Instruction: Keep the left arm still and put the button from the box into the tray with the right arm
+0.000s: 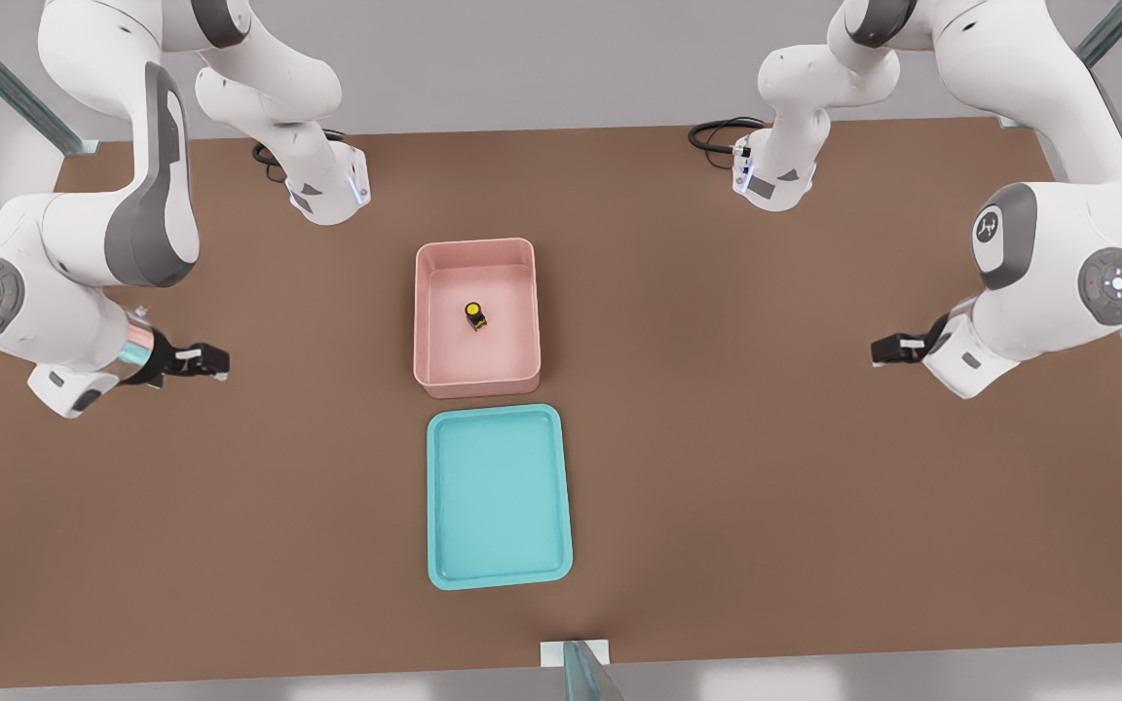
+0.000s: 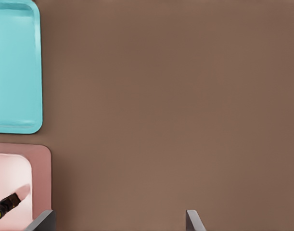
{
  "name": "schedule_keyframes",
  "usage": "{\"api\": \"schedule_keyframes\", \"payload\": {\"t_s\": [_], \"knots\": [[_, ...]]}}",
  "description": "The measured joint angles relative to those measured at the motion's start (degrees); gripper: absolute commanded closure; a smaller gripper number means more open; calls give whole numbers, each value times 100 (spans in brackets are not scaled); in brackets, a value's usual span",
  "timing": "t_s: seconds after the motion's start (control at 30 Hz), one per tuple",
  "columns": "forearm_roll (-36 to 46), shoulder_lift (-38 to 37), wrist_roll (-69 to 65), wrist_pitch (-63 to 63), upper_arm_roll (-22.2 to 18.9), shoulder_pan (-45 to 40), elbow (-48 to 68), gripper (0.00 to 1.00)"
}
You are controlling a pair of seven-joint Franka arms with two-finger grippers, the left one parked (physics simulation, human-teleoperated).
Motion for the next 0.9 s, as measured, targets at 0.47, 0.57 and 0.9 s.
{"api": "schedule_keyframes", "payload": {"t_s": [0.47,0.57,0.9], "knots": [[358,-26,864,1021,719,2533,-1445,0],[177,-203,1607,1728,1003,3143,-2285,0],[-468,-80,4334,4387,1020,3414,-3842,0]]}}
